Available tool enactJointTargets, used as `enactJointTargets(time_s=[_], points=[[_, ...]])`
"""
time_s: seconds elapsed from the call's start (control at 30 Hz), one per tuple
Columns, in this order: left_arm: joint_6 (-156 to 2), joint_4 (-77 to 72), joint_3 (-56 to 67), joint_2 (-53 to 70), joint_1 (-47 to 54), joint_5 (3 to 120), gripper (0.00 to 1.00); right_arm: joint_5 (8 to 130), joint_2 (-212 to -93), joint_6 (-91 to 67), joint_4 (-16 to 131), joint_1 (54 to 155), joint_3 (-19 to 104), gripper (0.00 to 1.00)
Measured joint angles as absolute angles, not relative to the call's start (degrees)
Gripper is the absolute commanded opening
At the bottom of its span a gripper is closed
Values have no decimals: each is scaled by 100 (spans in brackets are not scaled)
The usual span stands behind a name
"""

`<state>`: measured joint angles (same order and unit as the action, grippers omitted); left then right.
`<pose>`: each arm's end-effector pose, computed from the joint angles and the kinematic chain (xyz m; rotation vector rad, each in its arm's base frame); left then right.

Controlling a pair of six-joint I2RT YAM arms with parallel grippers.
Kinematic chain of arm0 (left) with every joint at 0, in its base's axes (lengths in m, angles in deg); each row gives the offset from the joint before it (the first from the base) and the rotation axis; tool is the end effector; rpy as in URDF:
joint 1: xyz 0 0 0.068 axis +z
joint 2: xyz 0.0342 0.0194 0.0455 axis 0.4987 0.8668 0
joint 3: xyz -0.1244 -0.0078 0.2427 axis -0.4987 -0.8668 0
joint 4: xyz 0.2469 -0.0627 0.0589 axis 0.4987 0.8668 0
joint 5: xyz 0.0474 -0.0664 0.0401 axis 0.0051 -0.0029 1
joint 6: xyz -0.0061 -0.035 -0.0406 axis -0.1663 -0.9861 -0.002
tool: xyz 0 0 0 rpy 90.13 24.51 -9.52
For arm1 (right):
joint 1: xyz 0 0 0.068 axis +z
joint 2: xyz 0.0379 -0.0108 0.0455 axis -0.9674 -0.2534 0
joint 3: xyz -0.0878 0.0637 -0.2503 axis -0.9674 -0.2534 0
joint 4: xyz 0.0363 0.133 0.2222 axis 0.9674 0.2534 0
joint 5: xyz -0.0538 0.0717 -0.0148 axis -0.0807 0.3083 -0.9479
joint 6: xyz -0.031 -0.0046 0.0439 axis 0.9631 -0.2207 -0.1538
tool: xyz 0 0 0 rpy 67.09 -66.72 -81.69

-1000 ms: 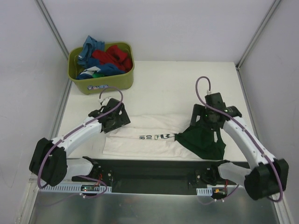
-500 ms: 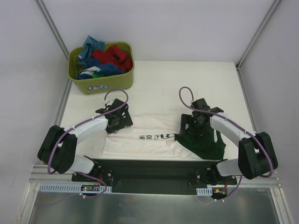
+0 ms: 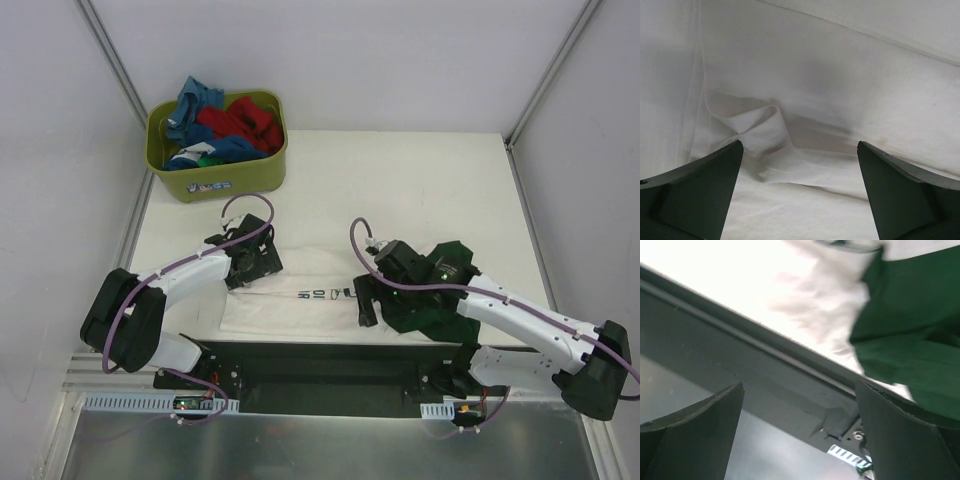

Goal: Fold and stack the t-shirts
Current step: Fold the other side of the tshirt into a rectangle

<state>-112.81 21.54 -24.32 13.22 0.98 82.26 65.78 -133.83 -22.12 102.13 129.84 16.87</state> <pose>0.2313 -0.1190 0.1772 -0.4824 2.5371 -0.2096 0.1184 0.1713 0.2606 -0.8932 2.5251 0.5412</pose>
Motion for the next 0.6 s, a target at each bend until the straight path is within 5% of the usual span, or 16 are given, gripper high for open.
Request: enactJointTargets(time_s=[0.23,0.6], points=[[-11281,2152,-2432,1324,98,8224,99,5145,-13579,-2131,10786,12696,2247,97],[-11281,2117,-2432,1460,96,8228,99,5433,-15468,-1840,10141,10978,2398,97]])
